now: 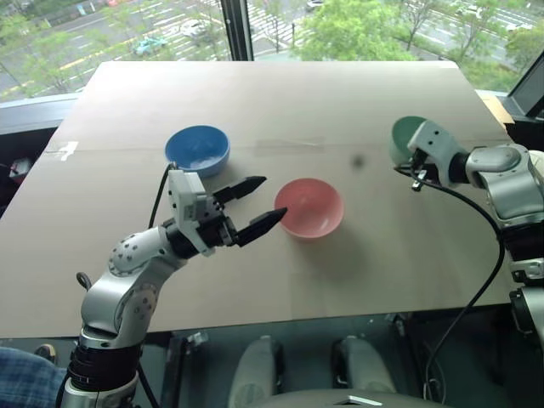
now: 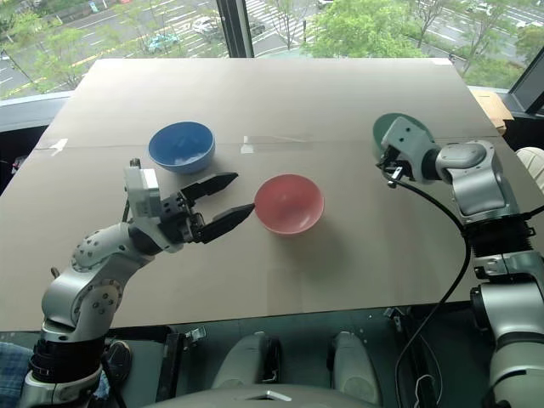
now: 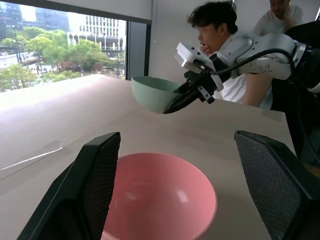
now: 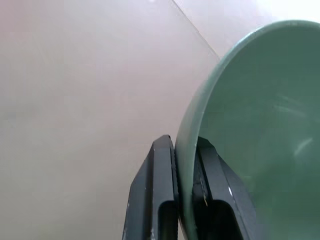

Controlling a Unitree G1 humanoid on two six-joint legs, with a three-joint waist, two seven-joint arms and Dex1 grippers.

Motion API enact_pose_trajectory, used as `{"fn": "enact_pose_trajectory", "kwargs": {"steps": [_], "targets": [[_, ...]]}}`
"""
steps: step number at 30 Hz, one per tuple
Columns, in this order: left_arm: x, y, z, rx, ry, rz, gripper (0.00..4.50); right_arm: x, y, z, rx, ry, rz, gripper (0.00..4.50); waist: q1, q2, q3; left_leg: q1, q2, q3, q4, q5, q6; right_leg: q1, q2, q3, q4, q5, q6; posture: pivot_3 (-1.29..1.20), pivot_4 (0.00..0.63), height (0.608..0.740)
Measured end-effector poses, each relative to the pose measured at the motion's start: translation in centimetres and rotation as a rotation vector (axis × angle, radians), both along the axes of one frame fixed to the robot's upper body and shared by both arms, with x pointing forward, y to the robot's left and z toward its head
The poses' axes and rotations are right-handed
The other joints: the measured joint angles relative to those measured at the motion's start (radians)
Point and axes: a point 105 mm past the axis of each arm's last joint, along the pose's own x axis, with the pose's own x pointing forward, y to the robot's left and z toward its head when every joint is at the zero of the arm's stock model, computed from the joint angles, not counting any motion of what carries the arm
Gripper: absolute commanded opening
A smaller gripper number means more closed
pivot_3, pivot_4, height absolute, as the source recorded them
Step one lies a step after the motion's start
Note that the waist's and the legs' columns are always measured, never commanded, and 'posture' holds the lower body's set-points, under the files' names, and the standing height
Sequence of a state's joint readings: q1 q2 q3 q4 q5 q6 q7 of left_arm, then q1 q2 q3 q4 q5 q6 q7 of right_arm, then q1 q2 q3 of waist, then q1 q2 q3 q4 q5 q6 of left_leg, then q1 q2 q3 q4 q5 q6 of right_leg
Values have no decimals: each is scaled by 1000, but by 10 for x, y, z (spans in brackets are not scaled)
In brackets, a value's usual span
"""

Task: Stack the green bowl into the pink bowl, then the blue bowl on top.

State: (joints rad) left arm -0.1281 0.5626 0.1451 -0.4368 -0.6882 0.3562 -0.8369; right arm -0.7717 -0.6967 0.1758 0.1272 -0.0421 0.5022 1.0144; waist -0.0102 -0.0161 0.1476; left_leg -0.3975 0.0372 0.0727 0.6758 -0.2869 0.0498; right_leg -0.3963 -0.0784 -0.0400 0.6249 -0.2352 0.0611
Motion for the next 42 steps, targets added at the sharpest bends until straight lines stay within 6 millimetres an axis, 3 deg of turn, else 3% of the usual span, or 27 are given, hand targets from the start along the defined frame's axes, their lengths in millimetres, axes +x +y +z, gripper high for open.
{"fn": "enact_pose_trajectory", "kwargs": {"steps": [1, 8, 11, 17, 18, 25, 31, 36, 42], "targets": [[1, 6, -2, 8, 6, 12, 3857, -15, 20, 6, -12, -12, 74, 25, 1, 0, 0, 0, 0, 0, 0, 0, 0, 0, 0, -1, 0, 0, 0, 0, 150, 738], [4, 31, -14, 64, 36, 70, 3857, -71, 87, 7, -37, 11, 308, 25, 7, -1, 0, 0, -1, -1, 1, 0, 0, 0, -1, -1, -1, 0, 0, 0, 150, 738], [5, 41, -22, 75, 59, 96, 3857, -91, 104, 4, -66, 14, 385, 25, 7, -1, 0, 0, -1, -1, 1, 0, 0, 0, -1, -1, -1, 0, 0, 0, 150, 738], [5, 46, -24, 89, 59, 100, 3857, -102, 121, -2, -88, 20, 436, 25, 4, -1, -1, 0, -1, -1, 2, 0, 0, 0, -1, -1, -1, 0, 0, 0, 150, 738], [5, 46, -24, 89, 58, 101, 3857, -103, 126, 0, -82, 12, 447, 753, 3, -1, -1, 0, -1, -1, 2, 0, 0, 0, -1, -1, 0, 0, 0, 0, 150, 738], [4, 47, -27, 94, 63, 108, 3857, -101, 137, 9, -47, -28, 438, 2860, 1, -2, -1, 0, -1, -1, 2, 0, 0, 0, -1, -1, 0, 0, 0, 0, 150, 738], [4, 47, -28, 99, 68, 112, 3857, -93, 131, 30, 88, 5, 354, 3016, 2, -2, -1, 0, -1, -1, 2, 0, 0, 0, -1, -1, 0, 0, 0, 0, 150, 738], [20, 51, -17, 109, 23, 212, 3857, -89, 96, 58, 327, 35, 272, 3016, 12, -3, -2, -1, -1, -2, 2, 0, 1, 0, -1, -2, 0, 0, 0, 0, 150, 738], [42, 55, -15, 177, 5, 325, 3857, -94, 52, 65, 489, -29, 235, 3016, 21, -3, -2, -1, -1, -1, 1, 0, 1, 0, -1, -1, 0, 0, 0, 0, 150, 738]]}}
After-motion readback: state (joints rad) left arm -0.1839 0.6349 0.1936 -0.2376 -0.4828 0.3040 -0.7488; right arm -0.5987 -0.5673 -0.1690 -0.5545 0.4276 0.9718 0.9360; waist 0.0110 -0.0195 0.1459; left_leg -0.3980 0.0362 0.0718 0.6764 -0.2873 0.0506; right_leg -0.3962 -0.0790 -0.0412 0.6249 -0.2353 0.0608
